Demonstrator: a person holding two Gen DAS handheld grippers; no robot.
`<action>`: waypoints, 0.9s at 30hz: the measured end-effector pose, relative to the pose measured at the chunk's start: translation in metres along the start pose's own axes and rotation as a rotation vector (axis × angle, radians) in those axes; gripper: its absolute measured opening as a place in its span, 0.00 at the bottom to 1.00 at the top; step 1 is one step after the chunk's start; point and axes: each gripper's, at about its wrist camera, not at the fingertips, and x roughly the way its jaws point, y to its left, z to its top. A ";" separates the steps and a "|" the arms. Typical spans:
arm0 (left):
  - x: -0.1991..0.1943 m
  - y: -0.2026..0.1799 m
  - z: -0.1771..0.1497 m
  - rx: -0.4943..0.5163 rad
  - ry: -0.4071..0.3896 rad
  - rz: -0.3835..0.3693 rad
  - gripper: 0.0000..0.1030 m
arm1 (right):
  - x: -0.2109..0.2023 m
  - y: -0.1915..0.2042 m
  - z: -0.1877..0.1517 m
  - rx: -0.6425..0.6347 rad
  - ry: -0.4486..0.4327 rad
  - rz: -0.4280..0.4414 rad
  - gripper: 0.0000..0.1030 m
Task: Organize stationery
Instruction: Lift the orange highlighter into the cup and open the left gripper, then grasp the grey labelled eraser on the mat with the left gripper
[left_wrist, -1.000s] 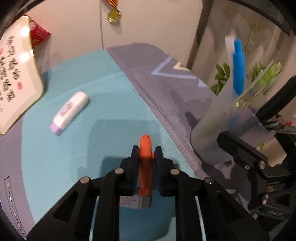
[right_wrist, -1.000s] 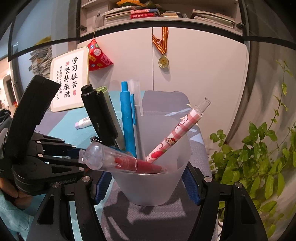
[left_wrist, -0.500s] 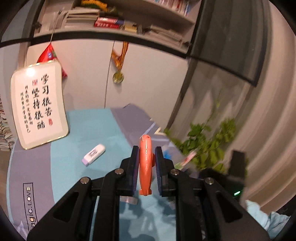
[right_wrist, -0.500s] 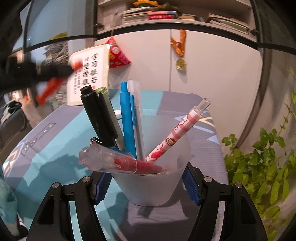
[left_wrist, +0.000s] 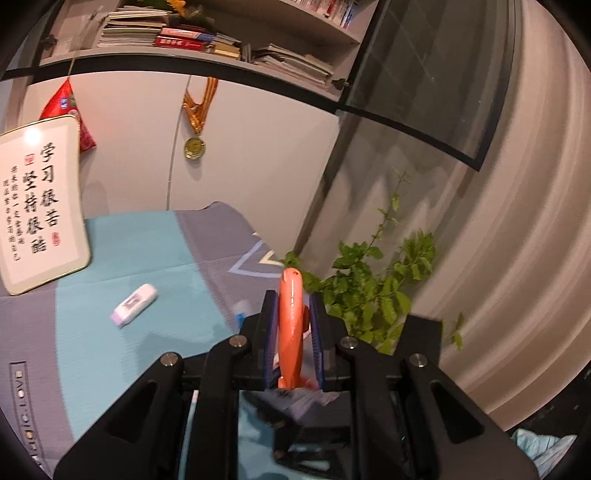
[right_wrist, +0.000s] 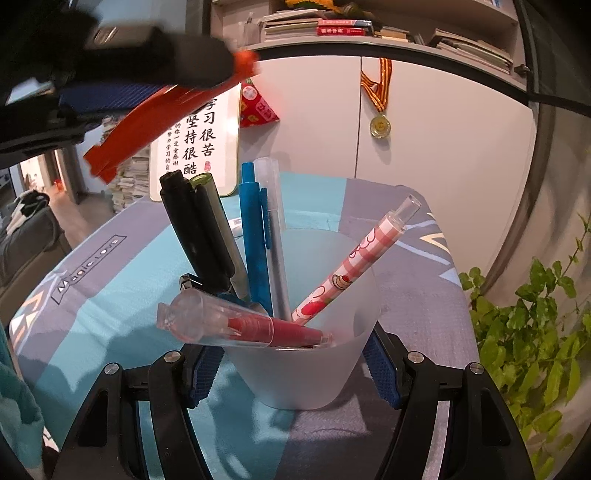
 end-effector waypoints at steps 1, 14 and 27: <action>0.002 -0.001 0.002 -0.007 -0.002 -0.014 0.14 | 0.000 -0.001 0.000 0.002 -0.002 0.001 0.69; 0.047 0.009 -0.001 -0.069 0.110 -0.041 0.15 | 0.002 -0.005 -0.001 0.020 -0.022 0.016 0.69; 0.036 0.016 -0.004 -0.073 0.104 -0.013 0.29 | 0.002 -0.003 -0.002 0.015 -0.021 0.011 0.69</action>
